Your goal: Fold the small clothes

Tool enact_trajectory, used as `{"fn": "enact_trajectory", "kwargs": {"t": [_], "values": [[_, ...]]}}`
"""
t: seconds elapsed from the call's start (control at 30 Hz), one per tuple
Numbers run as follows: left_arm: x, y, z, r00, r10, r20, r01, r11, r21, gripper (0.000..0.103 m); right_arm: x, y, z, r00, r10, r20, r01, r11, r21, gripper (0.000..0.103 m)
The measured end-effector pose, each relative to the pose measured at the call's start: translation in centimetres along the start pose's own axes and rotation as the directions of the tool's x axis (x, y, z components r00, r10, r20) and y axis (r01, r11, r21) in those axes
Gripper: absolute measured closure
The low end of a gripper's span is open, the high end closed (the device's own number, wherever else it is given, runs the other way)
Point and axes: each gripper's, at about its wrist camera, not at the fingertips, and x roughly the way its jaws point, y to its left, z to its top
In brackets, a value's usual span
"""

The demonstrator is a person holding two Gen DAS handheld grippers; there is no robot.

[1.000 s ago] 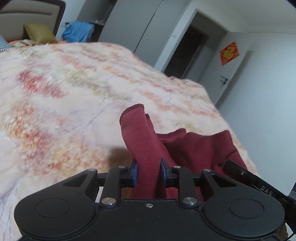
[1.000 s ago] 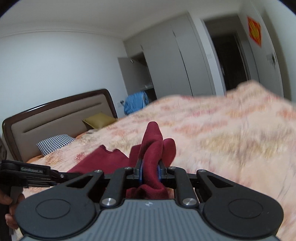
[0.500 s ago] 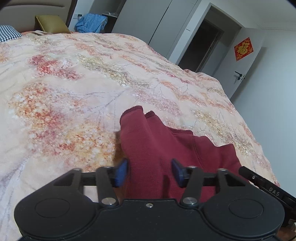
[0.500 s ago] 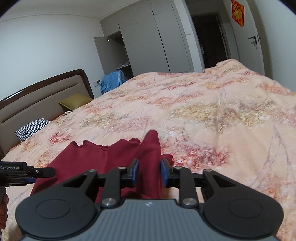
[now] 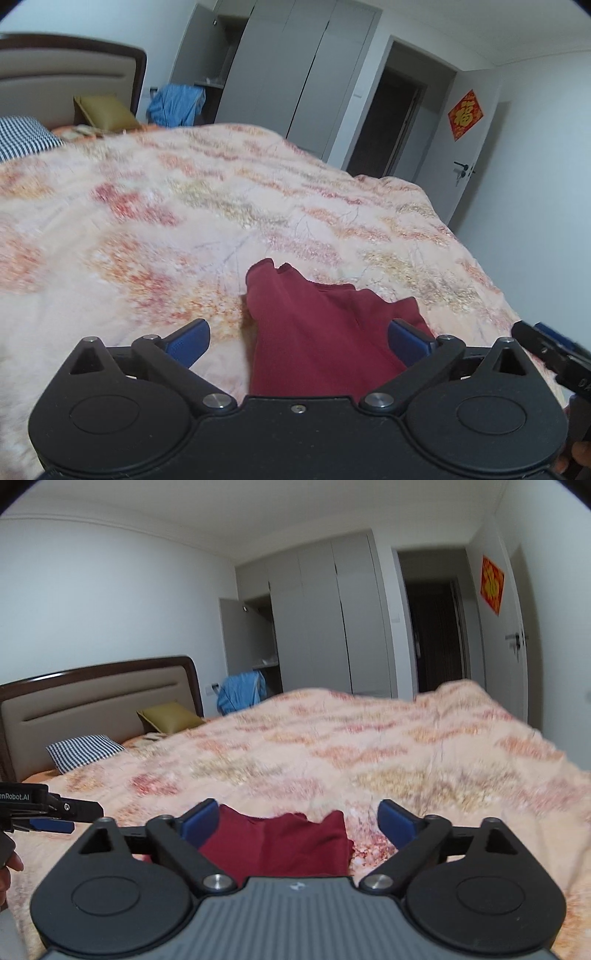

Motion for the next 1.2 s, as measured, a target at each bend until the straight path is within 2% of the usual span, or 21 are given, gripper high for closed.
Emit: {"fn": "enact_trajectory", "kwargs": {"t": [0.03,0.27,0.57,0.8,1.2], "values": [[-1.2,-0.2,-0.3,1.000,0.004,0.012,-0.004,1.000,0.011,0.001,-1.1,0.4,0.1,1.000,0.003,0.013,-0.003,1.000,-0.005,0.000],[-9.0,-0.8,-4.5,0.997,0.012,0.072,-0.017,0.998,0.065,0.001,-8.6,3.4,-0.9,0.998,0.021,0.058,-0.019,0.999,-0.046,0.000],[-14.6,-0.6,-11.6,0.994,0.040,0.099,-0.052,0.992,0.117,0.001,-16.3,6.7,-6.2,0.998,-0.006,0.061,0.012,0.996,-0.090,0.000],[-15.8,-0.5,-14.4,0.995,0.044,0.091,-0.056,0.990,0.131,0.001,-18.4,7.3,-8.7,0.998,-0.036,0.054,0.040,0.997,-0.070,0.000],[-16.2,-0.3,-14.3,0.994,0.048,0.100,-0.060,0.991,0.122,0.001,-18.5,6.7,-9.2,0.999,-0.035,0.030,0.036,0.999,-0.025,0.000]]}}
